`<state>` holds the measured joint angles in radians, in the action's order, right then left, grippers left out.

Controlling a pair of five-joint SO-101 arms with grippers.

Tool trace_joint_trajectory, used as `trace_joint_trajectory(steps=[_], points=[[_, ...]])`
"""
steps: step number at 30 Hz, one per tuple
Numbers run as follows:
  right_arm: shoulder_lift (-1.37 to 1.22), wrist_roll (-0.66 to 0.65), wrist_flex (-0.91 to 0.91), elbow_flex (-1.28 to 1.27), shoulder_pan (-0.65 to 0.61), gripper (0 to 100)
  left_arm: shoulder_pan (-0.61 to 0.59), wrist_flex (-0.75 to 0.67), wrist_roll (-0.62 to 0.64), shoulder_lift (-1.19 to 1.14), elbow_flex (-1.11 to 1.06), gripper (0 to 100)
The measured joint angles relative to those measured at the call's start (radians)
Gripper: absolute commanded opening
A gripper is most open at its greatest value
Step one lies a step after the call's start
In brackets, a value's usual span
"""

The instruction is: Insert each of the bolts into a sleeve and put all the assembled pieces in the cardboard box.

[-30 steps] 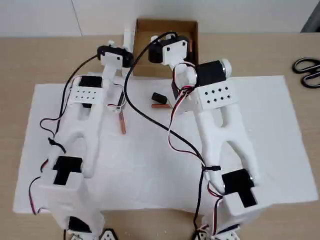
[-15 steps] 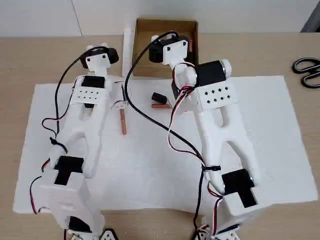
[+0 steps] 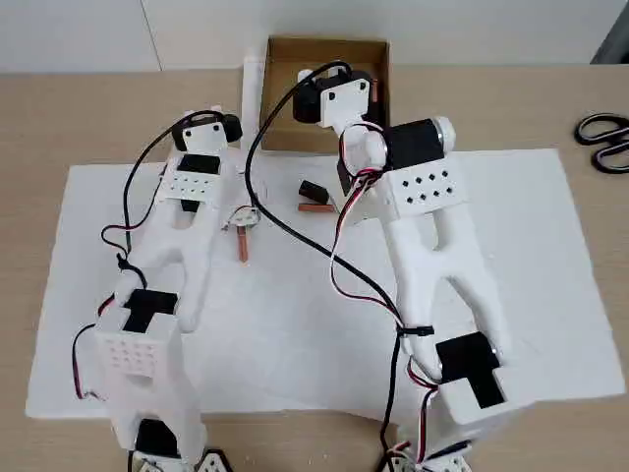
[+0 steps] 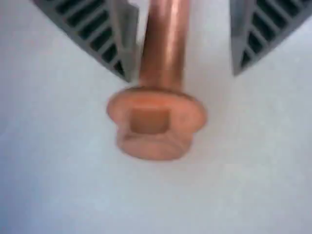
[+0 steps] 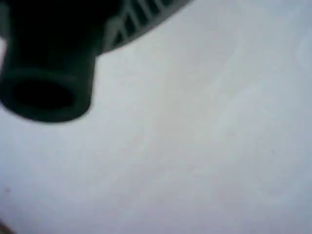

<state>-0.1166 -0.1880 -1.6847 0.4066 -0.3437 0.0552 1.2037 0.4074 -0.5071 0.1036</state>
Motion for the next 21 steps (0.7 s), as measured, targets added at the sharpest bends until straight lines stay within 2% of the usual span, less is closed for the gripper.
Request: trace_joint_trajectory(steps=[3, 10, 15, 21], points=[[0.0, 0.0, 0.0, 0.0, 0.0, 0.4, 0.008, 0.0, 0.0, -0.006, 0.015, 1], [0.0, 0.0, 0.0, 0.0, 0.0, 0.4, 0.021, 0.026, 0.0, -0.008, 0.041, 1], [0.0, 0.0, 0.0, 0.0, 0.0, 0.4, 0.051, 0.175, 0.005, -0.011, 0.169, 1], [0.0, 0.0, 0.0, 0.0, 0.0, 0.4, 0.057, 0.463, -0.051, -0.011, 0.471, 1]])
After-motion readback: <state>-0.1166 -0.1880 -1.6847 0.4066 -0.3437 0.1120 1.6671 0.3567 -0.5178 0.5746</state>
